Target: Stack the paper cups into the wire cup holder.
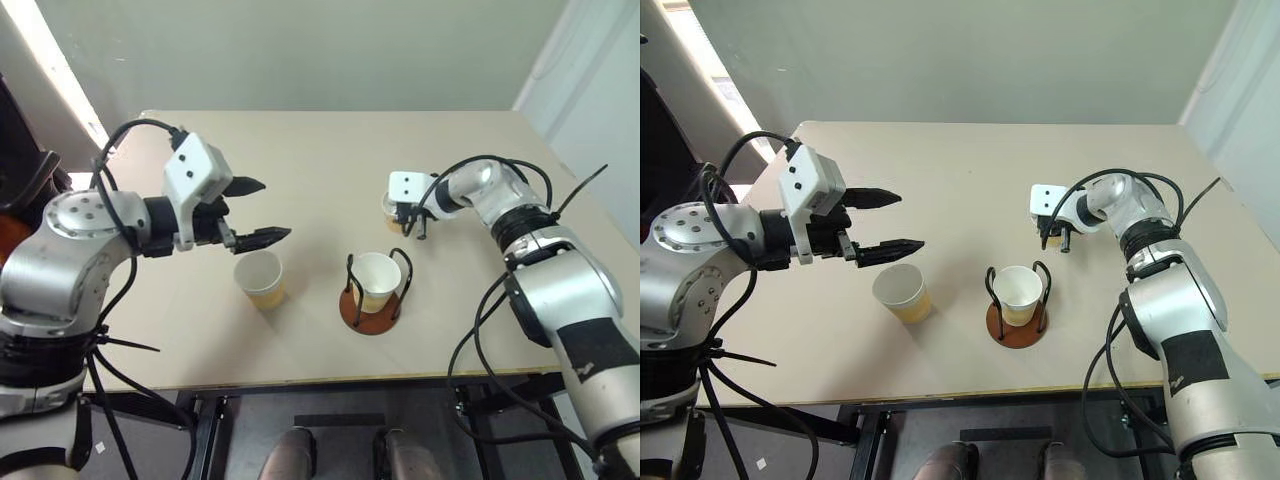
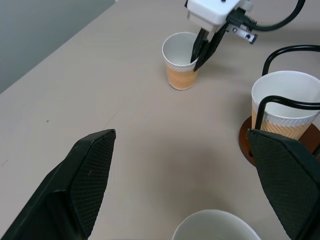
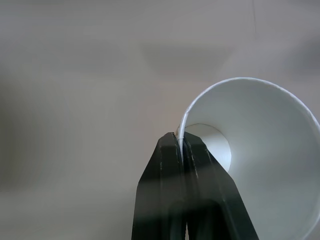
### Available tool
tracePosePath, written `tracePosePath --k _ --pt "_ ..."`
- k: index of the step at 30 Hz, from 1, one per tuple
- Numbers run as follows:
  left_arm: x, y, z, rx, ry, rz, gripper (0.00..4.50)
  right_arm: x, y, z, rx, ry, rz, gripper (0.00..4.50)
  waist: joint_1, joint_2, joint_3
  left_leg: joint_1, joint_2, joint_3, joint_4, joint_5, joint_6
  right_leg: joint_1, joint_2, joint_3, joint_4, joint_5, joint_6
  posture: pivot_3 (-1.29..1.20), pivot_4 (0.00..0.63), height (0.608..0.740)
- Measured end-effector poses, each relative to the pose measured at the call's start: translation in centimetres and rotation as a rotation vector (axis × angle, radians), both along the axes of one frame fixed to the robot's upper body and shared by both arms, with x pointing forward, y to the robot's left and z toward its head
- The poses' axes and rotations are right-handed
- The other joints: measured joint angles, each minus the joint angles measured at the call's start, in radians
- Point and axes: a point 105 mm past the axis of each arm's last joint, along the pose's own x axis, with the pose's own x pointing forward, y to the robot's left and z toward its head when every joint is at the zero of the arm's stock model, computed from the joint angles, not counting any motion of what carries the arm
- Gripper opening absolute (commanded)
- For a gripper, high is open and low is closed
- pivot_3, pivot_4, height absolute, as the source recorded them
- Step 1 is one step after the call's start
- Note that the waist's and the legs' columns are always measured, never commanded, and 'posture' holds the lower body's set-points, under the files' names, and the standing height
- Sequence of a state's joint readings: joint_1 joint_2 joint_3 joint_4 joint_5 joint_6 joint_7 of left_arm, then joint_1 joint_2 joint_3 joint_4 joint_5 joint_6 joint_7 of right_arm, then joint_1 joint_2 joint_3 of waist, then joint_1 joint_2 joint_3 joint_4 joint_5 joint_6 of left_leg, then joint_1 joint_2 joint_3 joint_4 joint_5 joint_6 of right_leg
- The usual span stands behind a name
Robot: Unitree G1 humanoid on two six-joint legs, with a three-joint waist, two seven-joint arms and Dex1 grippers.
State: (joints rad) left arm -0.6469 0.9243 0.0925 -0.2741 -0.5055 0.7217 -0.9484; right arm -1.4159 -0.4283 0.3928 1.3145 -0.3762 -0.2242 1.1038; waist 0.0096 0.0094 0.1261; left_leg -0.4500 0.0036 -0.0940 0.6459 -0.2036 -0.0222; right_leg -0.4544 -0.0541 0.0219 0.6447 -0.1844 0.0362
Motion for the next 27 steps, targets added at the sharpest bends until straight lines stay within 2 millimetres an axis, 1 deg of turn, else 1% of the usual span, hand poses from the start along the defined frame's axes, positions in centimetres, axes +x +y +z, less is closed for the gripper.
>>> tracePosePath --k 1,4,6,7,9,11,13,15,17,19,20,22,27 --pt "0.0 -0.1 0.2 0.000 -0.005 -0.012 4.50 -0.2 -0.2 0.4 0.010 0.008 0.016 0.01 0.001 0.000 0.000 0.000 0.000 0.000 0.000 0.000 0.000 0.000 0.000 0.000 0.000 0.000 0.000 0.00 0.150 0.740" --pt "-0.4 -0.3 0.6 -0.005 -0.006 -0.060 4.50 -1.4 0.0 3.2 0.065 0.035 0.117 0.01 0.000 0.001 0.000 -0.001 0.000 0.000 0.000 0.000 0.000 0.000 0.000 0.000 -0.001 0.000 0.000 0.00 0.150 0.740" --pt "-1.0 -0.4 0.6 -0.004 0.013 -0.115 4.50 -3.0 0.7 6.1 0.091 0.027 0.241 0.01 -0.001 0.001 0.000 -0.002 0.000 0.000 0.000 0.000 -0.001 0.000 0.001 0.000 -0.001 -0.001 -0.001 0.00 0.150 0.740" --pt "-1.4 -0.3 0.6 -0.002 0.024 -0.144 4.50 -3.8 1.1 7.7 0.102 0.009 0.306 0.01 -0.001 0.001 0.000 -0.001 0.000 0.000 -0.001 0.002 -0.006 0.000 0.001 -0.001 -0.001 -0.002 -0.003 0.00 0.150 0.740" --pt "-2.1 -0.2 0.6 -0.001 0.044 -0.187 4.50 -5.5 1.6 9.9 0.106 -0.033 0.397 0.01 -0.003 0.001 0.000 -0.001 0.002 0.000 -0.001 0.004 -0.010 0.000 0.002 -0.001 -0.001 -0.003 -0.005 0.00 0.150 0.740" --pt "-2.6 0.1 0.1 0.012 0.076 -0.213 4.50 -7.3 1.6 11.1 0.109 -0.059 0.459 0.01 -0.003 0.001 0.000 -0.001 0.003 0.000 -0.001 0.004 -0.010 0.000 0.003 -0.001 -0.001 -0.004 -0.006 0.00 0.150 0.740" --pt "-2.9 0.5 -0.4 0.030 0.104 -0.224 4.50 -9.2 1.5 11.4 0.117 -0.045 0.506 0.01 -0.002 0.001 0.000 -0.001 0.003 0.000 -0.001 0.004 -0.010 0.001 0.003 -0.001 -0.001 -0.005 -0.007 0.00 0.150 0.740" --pt "-3.2 0.5 -0.6 0.042 0.115 -0.245 4.50 -11.0 1.9 11.3 0.111 -0.023 0.559 0.01 -0.002 0.001 0.000 -0.001 0.003 0.000 -0.001 0.004 -0.010 0.001 0.003 -0.001 -0.001 -0.007 -0.009 0.00 0.150 0.740" --pt "-3.4 0.6 -0.7 0.055 0.127 -0.261 4.50 -13.0 2.3 10.8 0.089 0.005 0.618 0.01 -0.003 0.001 0.000 0.000 0.003 0.000 -0.001 0.005 -0.009 0.001 0.003 -0.001 0.000 -0.009 -0.013 0.00 0.150 0.740" --pt "-3.5 0.7 -0.8 0.063 0.139 -0.272 4.50 -14.6 2.7 10.1 0.071 0.043 0.665 0.01 -0.004 0.000 0.000 0.002 0.003 0.000 -0.001 0.005 -0.007 0.003 0.003 -0.001 0.000 -0.009 -0.013 0.00 0.150 0.740" --pt "-3.6 0.7 -0.9 0.065 0.143 -0.281 4.50 -14.9 2.9 9.8 0.069 0.055 0.678 0.01 -0.005 0.000 0.000 0.003 0.003 0.000 -0.001 0.003 0.000 0.003 0.003 0.000 0.000 -0.008 -0.012 0.00 0.150 0.740" --pt "-3.7 0.5 -1.0 0.070 0.150 -0.296 4.50 -15.5 3.1 9.2 0.066 0.078 0.696 0.01 -0.007 0.000 0.000 0.006 0.004 0.000 -0.001 0.004 0.001 0.005 0.003 0.000 0.001 -0.008 -0.012 0.00 0.150 0.740" --pt "-3.8 0.5 -1.1 0.073 0.156 -0.308 4.50 -16.0 3.3 8.2 0.060 0.117 0.698 0.01 -0.010 0.000 0.000 0.009 0.004 0.000 -0.002 0.008 0.002 0.007 0.003 0.001 0.002 -0.007 -0.014 0.00 0.150 0.740"
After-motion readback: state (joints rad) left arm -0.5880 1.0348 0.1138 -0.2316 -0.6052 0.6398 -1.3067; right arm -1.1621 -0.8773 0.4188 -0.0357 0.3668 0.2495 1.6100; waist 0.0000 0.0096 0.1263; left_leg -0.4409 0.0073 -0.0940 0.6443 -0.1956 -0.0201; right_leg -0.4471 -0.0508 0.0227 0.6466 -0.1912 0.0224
